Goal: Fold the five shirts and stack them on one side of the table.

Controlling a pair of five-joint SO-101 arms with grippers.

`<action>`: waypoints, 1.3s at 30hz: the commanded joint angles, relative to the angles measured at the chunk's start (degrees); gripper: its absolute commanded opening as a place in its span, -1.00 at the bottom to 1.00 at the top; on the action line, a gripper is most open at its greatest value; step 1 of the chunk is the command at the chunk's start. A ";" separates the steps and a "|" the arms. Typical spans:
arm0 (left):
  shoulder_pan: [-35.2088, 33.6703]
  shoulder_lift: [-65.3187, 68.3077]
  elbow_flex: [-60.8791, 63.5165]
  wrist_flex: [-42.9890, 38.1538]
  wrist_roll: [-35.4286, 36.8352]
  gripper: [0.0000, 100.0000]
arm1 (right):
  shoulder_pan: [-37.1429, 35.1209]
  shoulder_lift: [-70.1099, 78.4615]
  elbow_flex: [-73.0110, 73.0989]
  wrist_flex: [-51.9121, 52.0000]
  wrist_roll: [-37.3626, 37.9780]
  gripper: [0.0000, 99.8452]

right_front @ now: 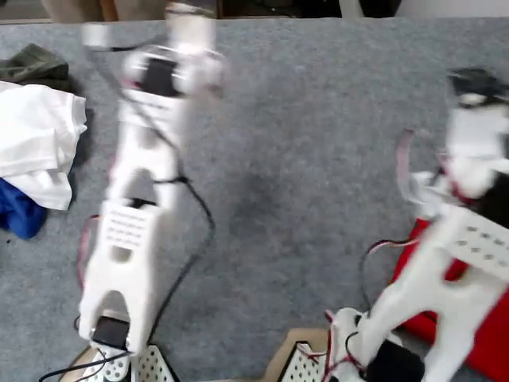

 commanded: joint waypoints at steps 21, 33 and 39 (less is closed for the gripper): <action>-48.79 -7.08 31.82 -10.73 -14.51 -0.60 | -32.75 25.36 -14.29 0.97 -5.45 -0.59; -46.68 -2.68 24.44 -12.84 -13.01 -0.96 | -32.48 25.27 -14.46 0.97 -5.45 -0.59; -42.73 -4.62 5.98 -2.46 -9.32 -0.96 | -32.40 25.27 -14.46 0.97 -5.36 -0.59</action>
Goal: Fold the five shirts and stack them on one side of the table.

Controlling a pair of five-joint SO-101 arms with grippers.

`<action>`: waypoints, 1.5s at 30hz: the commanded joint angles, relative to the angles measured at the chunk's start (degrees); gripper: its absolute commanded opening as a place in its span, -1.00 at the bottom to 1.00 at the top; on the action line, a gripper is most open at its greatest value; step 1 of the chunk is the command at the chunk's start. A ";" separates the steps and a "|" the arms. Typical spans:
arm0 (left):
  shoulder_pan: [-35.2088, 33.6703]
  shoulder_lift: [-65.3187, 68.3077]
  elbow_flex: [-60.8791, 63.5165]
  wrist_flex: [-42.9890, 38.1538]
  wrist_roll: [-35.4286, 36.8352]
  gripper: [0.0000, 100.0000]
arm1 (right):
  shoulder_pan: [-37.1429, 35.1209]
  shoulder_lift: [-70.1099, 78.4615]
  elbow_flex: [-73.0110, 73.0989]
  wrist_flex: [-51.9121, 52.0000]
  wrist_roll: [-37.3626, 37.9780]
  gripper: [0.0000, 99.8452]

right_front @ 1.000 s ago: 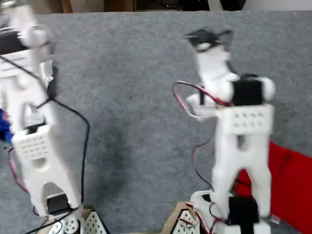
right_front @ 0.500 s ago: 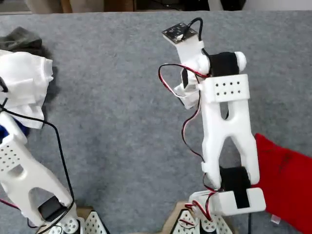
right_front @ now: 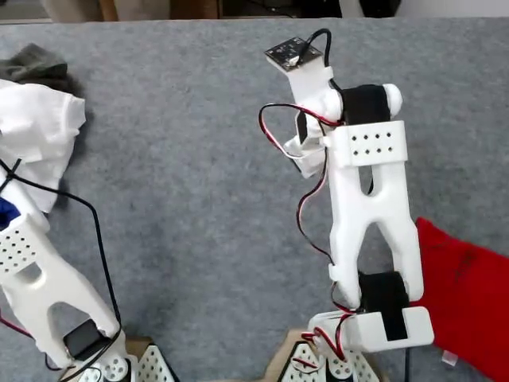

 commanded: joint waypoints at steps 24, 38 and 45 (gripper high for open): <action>42.29 -31.96 -13.54 6.68 3.25 -0.96 | 13.58 -11.74 -2.33 0.97 4.22 -0.60; 52.92 -48.31 36.31 6.68 3.52 -0.49 | 18.15 -10.95 -2.33 0.62 7.74 -0.59; 32.70 -61.14 46.77 6.33 3.52 -0.49 | 8.31 -2.86 -3.38 0.53 7.65 -0.59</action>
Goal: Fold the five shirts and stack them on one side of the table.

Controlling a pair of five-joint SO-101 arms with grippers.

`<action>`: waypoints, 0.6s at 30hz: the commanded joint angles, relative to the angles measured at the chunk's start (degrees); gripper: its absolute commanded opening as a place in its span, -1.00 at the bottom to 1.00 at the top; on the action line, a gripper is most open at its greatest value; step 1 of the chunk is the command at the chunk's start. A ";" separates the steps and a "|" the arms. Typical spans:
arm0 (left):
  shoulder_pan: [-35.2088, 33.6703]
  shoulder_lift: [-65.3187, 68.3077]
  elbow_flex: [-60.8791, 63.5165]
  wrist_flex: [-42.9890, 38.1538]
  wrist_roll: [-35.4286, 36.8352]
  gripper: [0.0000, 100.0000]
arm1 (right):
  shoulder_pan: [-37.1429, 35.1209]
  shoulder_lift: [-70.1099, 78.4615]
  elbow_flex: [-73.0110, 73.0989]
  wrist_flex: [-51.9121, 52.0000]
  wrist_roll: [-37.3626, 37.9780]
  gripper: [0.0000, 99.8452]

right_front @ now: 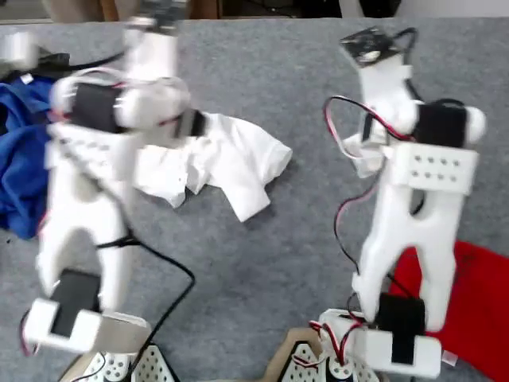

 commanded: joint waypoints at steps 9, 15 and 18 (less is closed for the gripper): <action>-39.47 -7.69 18.11 0.00 0.09 -0.49 | -24.04 25.54 -20.53 0.26 0.00 -0.59; -49.76 -8.22 31.47 -7.03 0.09 -0.49 | -32.84 44.18 -40.92 0.62 -1.58 -0.59; -53.19 -8.22 37.19 -10.99 -2.64 -0.49 | -36.44 52.00 -48.48 0.70 -1.58 -0.59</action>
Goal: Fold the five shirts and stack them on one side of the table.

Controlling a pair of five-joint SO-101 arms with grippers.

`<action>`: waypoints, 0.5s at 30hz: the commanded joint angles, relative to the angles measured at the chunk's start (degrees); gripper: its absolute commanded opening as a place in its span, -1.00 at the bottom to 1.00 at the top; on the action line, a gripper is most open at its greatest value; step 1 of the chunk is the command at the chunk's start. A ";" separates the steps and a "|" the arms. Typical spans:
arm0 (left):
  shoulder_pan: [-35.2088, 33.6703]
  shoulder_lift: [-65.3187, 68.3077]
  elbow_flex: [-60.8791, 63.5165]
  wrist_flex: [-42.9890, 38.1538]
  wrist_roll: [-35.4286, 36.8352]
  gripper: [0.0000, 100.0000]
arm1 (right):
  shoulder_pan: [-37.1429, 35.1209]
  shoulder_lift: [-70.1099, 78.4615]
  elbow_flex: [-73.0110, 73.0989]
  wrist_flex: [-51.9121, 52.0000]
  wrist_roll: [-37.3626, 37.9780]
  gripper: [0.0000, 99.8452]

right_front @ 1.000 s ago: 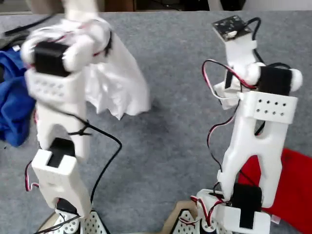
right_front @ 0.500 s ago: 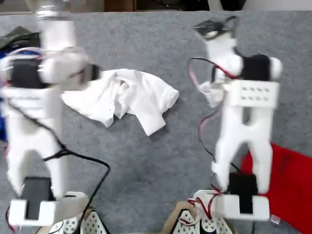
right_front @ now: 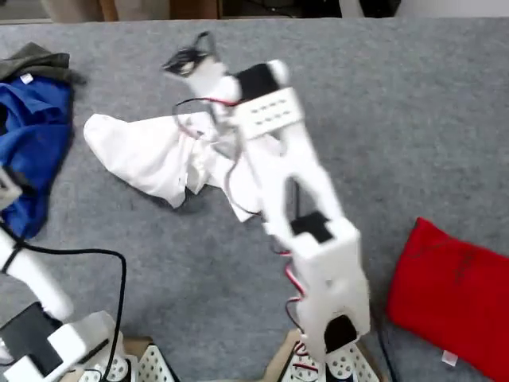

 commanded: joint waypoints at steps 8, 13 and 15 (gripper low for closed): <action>-8.09 -1.98 10.11 -6.42 -8.00 -0.49 | -6.29 20.97 -20.35 -2.55 -0.53 -0.59; -7.74 -1.98 9.58 -6.42 -8.00 -0.49 | 1.01 28.70 -26.68 -5.80 -5.63 -0.76; -7.47 -1.98 9.58 -6.42 -8.00 -0.49 | 4.97 30.73 -29.14 -6.07 -7.74 -0.99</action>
